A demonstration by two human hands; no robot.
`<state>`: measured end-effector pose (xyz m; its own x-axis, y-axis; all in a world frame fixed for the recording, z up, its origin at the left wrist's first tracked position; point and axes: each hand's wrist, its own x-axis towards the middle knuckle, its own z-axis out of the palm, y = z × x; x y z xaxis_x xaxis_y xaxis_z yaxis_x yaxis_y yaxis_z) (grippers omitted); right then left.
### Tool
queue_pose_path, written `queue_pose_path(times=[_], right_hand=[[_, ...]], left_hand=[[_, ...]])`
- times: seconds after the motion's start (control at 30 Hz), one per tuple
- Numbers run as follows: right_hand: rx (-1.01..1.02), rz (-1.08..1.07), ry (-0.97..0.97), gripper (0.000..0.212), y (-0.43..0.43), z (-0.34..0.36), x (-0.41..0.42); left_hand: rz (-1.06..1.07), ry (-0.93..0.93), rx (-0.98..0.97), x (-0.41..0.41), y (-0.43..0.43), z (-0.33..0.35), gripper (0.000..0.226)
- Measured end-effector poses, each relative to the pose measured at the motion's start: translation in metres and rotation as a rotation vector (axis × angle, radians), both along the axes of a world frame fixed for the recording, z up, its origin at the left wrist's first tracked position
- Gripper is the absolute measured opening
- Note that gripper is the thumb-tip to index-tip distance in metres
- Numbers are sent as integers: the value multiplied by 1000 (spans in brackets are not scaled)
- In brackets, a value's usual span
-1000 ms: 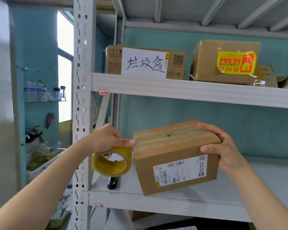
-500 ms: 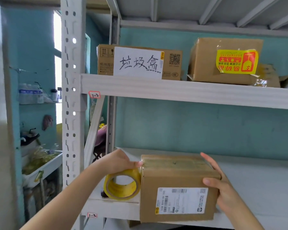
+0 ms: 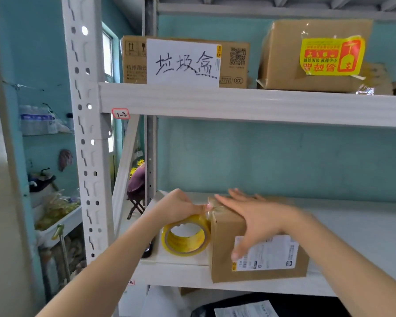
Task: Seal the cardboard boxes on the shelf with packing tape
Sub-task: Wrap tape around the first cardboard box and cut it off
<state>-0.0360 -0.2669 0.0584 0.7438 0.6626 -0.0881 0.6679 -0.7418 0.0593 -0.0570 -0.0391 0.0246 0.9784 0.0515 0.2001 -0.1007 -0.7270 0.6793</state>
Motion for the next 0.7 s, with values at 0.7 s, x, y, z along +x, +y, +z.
queue_pose_path(times=[0.7], right_hand=[[220, 16, 59, 114, -3, -1, 38]], left_hand=[[-84, -26, -377, 11, 30, -47, 56]])
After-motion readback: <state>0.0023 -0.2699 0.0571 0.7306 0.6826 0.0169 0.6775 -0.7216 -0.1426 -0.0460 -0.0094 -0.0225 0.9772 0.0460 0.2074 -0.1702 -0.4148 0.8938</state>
